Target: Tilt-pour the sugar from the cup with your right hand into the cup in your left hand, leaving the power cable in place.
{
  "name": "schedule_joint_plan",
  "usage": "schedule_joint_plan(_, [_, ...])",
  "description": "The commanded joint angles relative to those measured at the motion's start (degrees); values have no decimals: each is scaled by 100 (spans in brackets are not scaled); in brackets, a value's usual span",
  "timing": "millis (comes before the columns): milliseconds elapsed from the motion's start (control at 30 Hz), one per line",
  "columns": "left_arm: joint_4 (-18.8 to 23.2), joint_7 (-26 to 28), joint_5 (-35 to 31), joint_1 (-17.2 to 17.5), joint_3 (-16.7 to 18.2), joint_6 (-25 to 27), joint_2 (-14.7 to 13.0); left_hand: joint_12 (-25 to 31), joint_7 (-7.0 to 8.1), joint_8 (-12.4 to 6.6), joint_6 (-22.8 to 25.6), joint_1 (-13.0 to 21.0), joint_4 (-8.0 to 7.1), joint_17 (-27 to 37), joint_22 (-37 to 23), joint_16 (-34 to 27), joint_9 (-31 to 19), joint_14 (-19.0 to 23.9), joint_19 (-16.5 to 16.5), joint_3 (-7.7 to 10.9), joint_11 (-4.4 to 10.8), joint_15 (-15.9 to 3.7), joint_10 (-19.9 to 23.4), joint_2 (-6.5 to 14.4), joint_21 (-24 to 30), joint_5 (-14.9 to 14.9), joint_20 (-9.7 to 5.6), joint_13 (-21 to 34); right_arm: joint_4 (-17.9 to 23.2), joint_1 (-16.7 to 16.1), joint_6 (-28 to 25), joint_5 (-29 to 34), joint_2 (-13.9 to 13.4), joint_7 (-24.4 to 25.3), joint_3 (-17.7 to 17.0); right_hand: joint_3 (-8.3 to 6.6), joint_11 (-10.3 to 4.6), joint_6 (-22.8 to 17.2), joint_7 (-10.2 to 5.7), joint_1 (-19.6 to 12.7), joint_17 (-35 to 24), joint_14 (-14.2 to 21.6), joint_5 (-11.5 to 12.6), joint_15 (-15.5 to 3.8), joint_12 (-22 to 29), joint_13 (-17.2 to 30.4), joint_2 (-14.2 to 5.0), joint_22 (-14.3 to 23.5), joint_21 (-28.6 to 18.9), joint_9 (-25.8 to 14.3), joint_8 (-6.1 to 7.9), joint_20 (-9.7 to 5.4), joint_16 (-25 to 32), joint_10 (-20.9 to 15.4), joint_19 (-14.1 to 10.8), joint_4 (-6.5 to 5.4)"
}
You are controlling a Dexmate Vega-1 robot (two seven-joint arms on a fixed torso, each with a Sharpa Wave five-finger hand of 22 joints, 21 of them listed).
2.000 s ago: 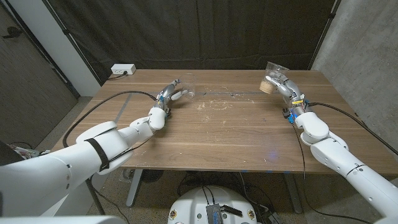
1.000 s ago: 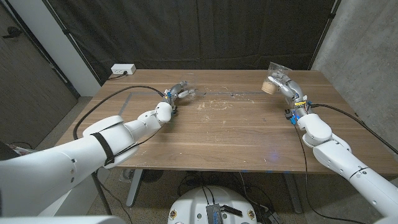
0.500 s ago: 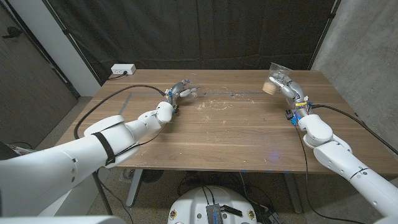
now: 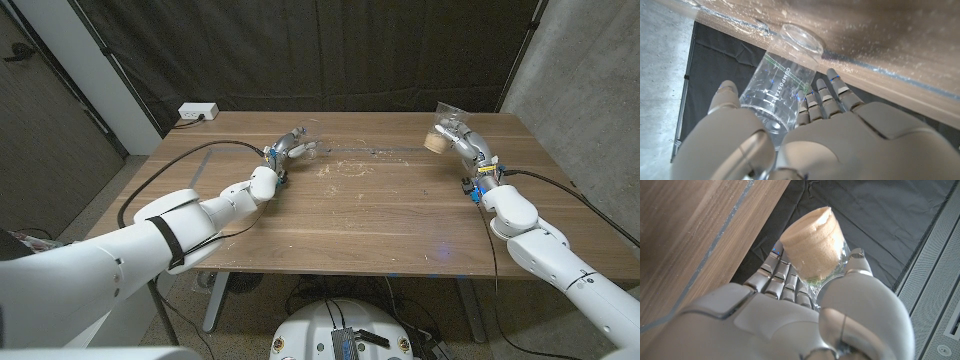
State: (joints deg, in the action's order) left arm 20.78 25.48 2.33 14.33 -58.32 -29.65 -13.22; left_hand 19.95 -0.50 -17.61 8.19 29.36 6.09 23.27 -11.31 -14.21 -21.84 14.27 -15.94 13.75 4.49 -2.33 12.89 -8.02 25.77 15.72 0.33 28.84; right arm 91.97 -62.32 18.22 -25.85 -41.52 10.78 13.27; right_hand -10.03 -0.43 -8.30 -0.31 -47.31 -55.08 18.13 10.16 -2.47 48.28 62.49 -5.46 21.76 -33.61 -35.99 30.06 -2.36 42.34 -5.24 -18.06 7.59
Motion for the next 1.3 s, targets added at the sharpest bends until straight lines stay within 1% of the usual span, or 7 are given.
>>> schedule_joint_plan(33, [416, -590, 479, 223, 316, 277, -77, 72, 58, -26, -3, 100, 15, 18, -15, -40, -24, 124, -167, -46, 16, -139, 56, -19, 67, 43, -3, 35, 34, -46, -16, -34, -51, -20, -29, 18, 3, -77, -3, 9, -12, 57, 6, -804, -10, 19, -20, 9, -47, -32, 2, -131, 11, -71, 5, 22])
schedule_joint_plan(400, [414, -499, 433, 256, 291, -30, -57, 176, 62, -85, 112, 218, 66, 25, 2, -72, -43, 312, -307, -64, 57, -192, 220, -13, 96, 54, -121, 65, 120, -161, -48, -69, -77, 64, -93, 20, -5, -87, 1, 13, -5, 64, 7, -816, -25, 29, -24, 1, -71, -40, -15, -130, 1, -90, 9, 22])
schedule_joint_plan(700, [155, -374, 341, 190, 226, -333, 58, 247, 54, -131, 205, 281, 85, 31, 11, -88, -56, 428, -351, -77, 83, -228, 336, 3, 96, 61, -183, 84, 190, -301, 21, -69, -110, 120, -176, 23, -12, -114, -13, 25, -8, 58, 6, -820, -42, 35, -30, -8, -85, -47, -24, -140, -11, -108, 32, 14])
schedule_joint_plan(800, [207, -349, 344, 212, 224, -341, 53, 288, 61, -159, 268, 311, 92, 34, 14, -106, -62, 515, -382, -83, 81, -264, 402, 14, 100, 64, -203, 96, 212, -334, 23, -77, -122, 125, -195, 20, -12, -121, -7, 18, -10, 62, 8, -813, -49, 37, -31, -11, -94, -50, -29, -138, -11, -108, 31, 19])
schedule_joint_plan(900, [334, -261, 354, 278, 235, -343, 21, 434, 88, -223, 411, 412, 102, 56, 13, -180, -80, 806, -501, -79, 152, -378, 626, 85, 125, 75, -315, 140, 241, -369, 10, -79, -139, 140, -217, 18, -17, -130, -7, 17, 0, 63, 10, -810, -55, 44, -36, -14, -100, -53, -32, -134, -22, -105, 38, 19])
schedule_joint_plan(1100, [419, -195, 471, 372, 305, -286, 36, 701, 156, -365, 728, 710, 144, 116, 0, -312, -126, 1300, -796, 3, 287, -525, 997, 283, 215, 95, -416, 235, 315, -428, -40, -63, -156, 208, -252, 19, -21, -138, -17, 28, -8, 60, 8, -833, -69, 43, -36, -19, -109, -57, -41, -145, -33, -110, 50, 14])
schedule_joint_plan(1300, [419, -272, 674, 427, 443, -200, 84, 857, 176, -455, 884, 926, 177, 175, -11, -408, -173, 1613, -1035, 53, 284, -580, 1164, 388, 293, 91, -510, 315, 374, -429, -115, -38, -160, 264, -262, 13, -18, -141, -4, 14, -17, 69, 11, -823, -75, 45, -38, -23, -123, -61, -50, -132, -32, -122, 45, 23])
